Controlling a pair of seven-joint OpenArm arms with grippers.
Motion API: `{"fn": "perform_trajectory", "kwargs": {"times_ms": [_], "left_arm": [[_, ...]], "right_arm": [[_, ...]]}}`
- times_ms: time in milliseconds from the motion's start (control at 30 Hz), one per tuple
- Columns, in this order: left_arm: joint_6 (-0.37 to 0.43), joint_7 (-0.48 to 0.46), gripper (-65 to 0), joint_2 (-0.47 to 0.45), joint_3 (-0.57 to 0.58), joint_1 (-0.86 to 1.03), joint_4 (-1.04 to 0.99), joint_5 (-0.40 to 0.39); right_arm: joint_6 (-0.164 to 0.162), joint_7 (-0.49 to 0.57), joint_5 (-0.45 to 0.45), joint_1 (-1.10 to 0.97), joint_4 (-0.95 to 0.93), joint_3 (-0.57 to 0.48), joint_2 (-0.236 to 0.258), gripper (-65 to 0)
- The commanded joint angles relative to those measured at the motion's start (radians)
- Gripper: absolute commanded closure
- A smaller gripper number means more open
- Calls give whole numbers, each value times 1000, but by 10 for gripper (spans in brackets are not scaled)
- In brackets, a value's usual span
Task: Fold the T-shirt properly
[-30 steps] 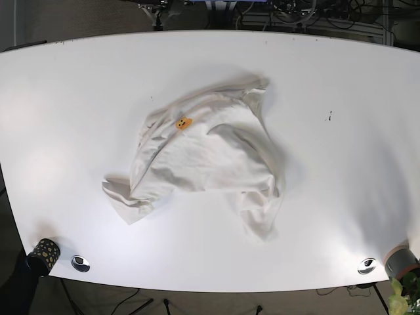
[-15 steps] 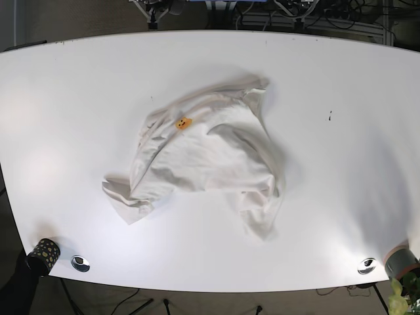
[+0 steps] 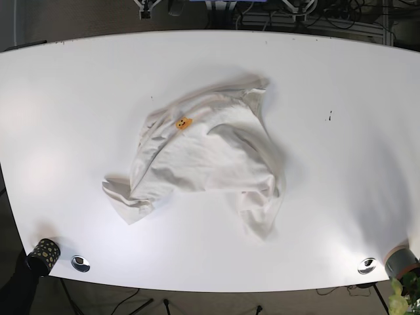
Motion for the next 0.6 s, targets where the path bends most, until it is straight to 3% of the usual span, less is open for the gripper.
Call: {"fn": "perform_trajectory", "kwargs": {"times_ms": [0,100,267,467,567], "left_arm": [[4,-3,-44,-4,-2,48,58,3],[4,-3,-43,-6,-5,116,148,3],[4,-3,-43,-43,-5,217,292,0],[4,-1,-43,-75,-15,357,483,-1],[5,-1,-43,-83,-42,432,589,-3]], "right_arm": [[2,5,1,-33,31,0,2,-3],[5,5,1,-68,77,0,2,-3],[59,3,2,-134,174,0,-13,-3],[65,-17,2,-231,317,0,-30,-3],[114,-37,2,-278,393,0,-39,-3]]}}
